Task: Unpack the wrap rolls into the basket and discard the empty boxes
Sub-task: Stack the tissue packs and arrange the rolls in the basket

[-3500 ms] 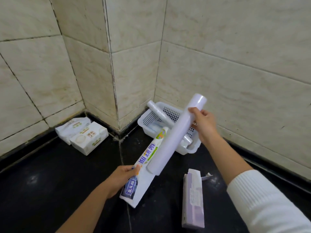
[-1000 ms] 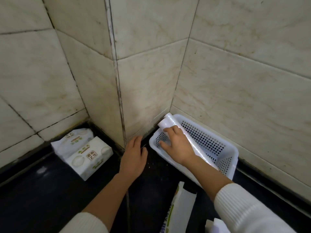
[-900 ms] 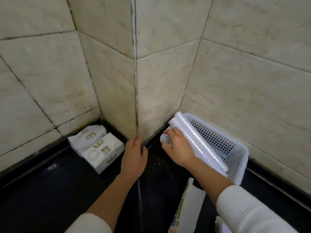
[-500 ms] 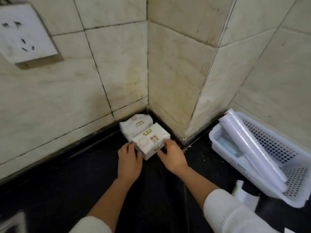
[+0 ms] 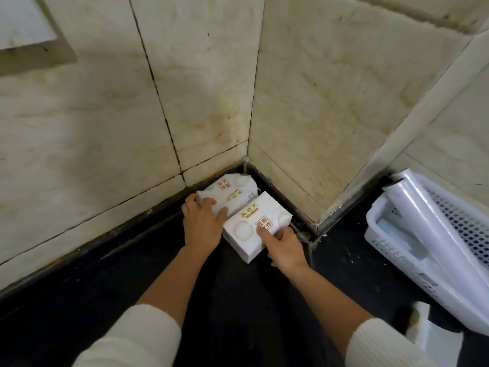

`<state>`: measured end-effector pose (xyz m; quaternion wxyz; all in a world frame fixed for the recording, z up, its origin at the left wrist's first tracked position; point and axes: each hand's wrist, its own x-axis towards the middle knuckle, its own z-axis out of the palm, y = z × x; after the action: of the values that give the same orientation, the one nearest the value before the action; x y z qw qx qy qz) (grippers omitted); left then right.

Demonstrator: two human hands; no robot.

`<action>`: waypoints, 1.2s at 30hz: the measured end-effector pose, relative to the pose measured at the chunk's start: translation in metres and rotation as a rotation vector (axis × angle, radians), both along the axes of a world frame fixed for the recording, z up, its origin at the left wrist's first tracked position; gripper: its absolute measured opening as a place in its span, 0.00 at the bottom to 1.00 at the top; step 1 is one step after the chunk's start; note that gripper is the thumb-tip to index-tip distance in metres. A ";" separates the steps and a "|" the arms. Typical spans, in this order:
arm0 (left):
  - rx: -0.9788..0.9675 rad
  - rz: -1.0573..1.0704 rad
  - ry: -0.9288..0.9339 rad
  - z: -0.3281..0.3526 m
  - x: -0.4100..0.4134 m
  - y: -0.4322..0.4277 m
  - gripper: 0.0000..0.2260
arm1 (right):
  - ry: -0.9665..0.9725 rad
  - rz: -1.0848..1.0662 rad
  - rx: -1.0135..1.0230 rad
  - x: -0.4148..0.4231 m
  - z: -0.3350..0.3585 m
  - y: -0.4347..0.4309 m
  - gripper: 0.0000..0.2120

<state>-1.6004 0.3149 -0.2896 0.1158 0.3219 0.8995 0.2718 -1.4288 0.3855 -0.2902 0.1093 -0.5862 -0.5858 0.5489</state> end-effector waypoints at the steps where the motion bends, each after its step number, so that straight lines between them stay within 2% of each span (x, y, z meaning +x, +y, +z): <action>1: 0.020 0.014 -0.001 -0.001 -0.001 0.002 0.15 | 0.000 0.003 -0.001 0.001 -0.001 0.000 0.28; 3: 0.052 0.032 -0.026 -0.001 -0.002 0.006 0.10 | 0.009 0.002 0.001 0.001 -0.001 0.001 0.28; 6: 0.096 0.046 -0.069 0.001 0.000 0.008 0.08 | 0.012 -0.002 0.009 0.000 -0.001 0.001 0.27; 8: 0.095 0.030 -0.092 0.002 0.002 0.009 0.13 | 0.006 0.005 0.018 0.000 0.000 0.000 0.25; 11: -0.005 0.015 -0.128 0.002 0.000 0.011 0.22 | -0.006 0.016 0.027 0.000 0.000 0.000 0.24; 16: -0.164 -0.001 -0.113 0.010 -0.003 0.022 0.14 | -0.019 0.043 0.031 0.001 0.004 -0.001 0.23; 18: -0.172 0.006 -0.109 0.012 -0.003 0.022 0.13 | -0.017 0.056 0.028 0.002 0.006 -0.001 0.23; 20: -0.093 0.032 -0.125 0.015 -0.002 0.020 0.12 | -0.014 0.046 0.030 0.002 0.008 -0.001 0.22; 25: 0.264 0.127 -0.164 0.041 0.000 0.010 0.09 | 0.039 -0.030 0.021 -0.005 0.015 -0.005 0.22; 28: 0.407 0.100 -0.139 0.056 0.001 0.006 0.09 | 0.092 -0.072 -0.003 -0.019 0.020 -0.003 0.21; 32: 0.487 0.079 -0.078 0.065 0.001 0.006 0.08 | 0.127 -0.090 -0.017 -0.046 0.026 0.007 0.15; 36: 0.474 0.046 -0.052 0.059 0.003 0.013 0.08 | 0.151 -0.109 -0.028 -0.067 0.029 0.021 0.16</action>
<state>-1.5978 0.3282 -0.2309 0.0540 0.3126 0.8142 0.4863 -1.4955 0.4060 -0.2610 0.1747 -0.5758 -0.5353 0.5928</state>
